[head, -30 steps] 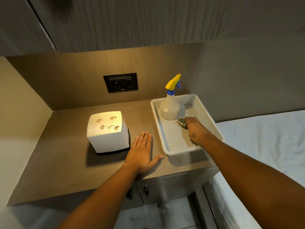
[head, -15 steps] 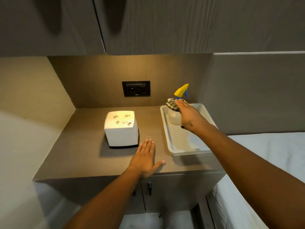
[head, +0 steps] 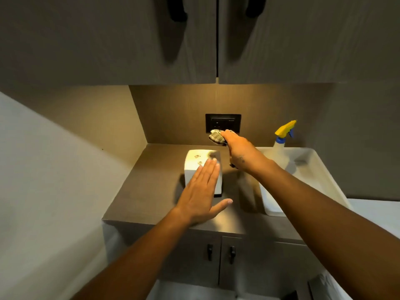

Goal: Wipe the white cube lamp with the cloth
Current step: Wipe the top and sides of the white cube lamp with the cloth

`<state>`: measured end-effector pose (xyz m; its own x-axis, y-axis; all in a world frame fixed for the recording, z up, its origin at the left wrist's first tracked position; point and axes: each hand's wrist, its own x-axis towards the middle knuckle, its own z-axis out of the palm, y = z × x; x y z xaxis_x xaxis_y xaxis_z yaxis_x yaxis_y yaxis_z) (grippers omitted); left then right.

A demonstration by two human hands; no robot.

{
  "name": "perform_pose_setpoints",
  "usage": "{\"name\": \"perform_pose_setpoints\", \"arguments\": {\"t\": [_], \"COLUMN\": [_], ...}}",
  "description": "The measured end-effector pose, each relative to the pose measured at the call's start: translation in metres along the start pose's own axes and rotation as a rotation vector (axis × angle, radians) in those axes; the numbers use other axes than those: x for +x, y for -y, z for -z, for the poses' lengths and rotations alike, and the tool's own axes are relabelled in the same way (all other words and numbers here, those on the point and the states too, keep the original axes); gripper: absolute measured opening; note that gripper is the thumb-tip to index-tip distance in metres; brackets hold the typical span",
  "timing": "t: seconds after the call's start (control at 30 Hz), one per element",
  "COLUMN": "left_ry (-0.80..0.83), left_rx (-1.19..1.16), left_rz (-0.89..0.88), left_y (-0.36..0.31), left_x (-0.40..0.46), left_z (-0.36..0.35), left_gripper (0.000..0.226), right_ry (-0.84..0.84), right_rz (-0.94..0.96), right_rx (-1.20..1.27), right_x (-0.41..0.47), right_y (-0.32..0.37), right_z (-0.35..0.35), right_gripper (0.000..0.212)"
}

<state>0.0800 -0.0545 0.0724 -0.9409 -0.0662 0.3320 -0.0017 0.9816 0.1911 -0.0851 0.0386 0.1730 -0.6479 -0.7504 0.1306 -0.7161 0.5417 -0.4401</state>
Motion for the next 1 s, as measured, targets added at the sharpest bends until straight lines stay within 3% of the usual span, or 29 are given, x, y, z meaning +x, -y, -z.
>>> {"name": "perform_pose_setpoints", "arguments": {"t": [0.1, 0.27, 0.37, 0.5, 0.63, 0.77, 1.0], "left_ry": [-0.048, -0.045, 0.054, 0.215, 0.176, 0.084, 0.062], "left_rx": [-0.003, -0.076, -0.285, -0.505, -0.726, -0.867, -0.876], "left_rz": [0.022, 0.225, 0.398, 0.514, 0.448, 0.397, 0.384], "left_y": [0.020, 0.069, 0.098, 0.122, 0.130, 0.131, 0.136], "left_x": [0.004, 0.016, 0.025, 0.033, 0.037, 0.040, 0.045], "left_z": [0.011, 0.015, 0.012, 0.000, -0.017, -0.029, -0.036], "left_gripper": [0.105, 0.128, 0.153, 0.173, 0.166, 0.133, 0.134], "right_ry": [0.016, 0.039, 0.058, 0.073, 0.054, -0.013, -0.030], "right_rz": [0.009, -0.038, -0.095, -0.105, -0.077, -0.091, -0.125], "right_rx": [0.001, 0.006, 0.028, 0.050, 0.060, 0.072, 0.055], "right_x": [0.007, 0.016, 0.019, 0.018, 0.008, 0.011, 0.020], "right_y": [0.013, 0.027, 0.029, 0.018, 0.004, 0.002, 0.010], "right_z": [-0.009, -0.018, -0.023, -0.044, -0.074, -0.089, -0.093], "right_gripper": [0.089, 0.075, 0.073, 0.047, 0.063, 0.059, 0.055]}}
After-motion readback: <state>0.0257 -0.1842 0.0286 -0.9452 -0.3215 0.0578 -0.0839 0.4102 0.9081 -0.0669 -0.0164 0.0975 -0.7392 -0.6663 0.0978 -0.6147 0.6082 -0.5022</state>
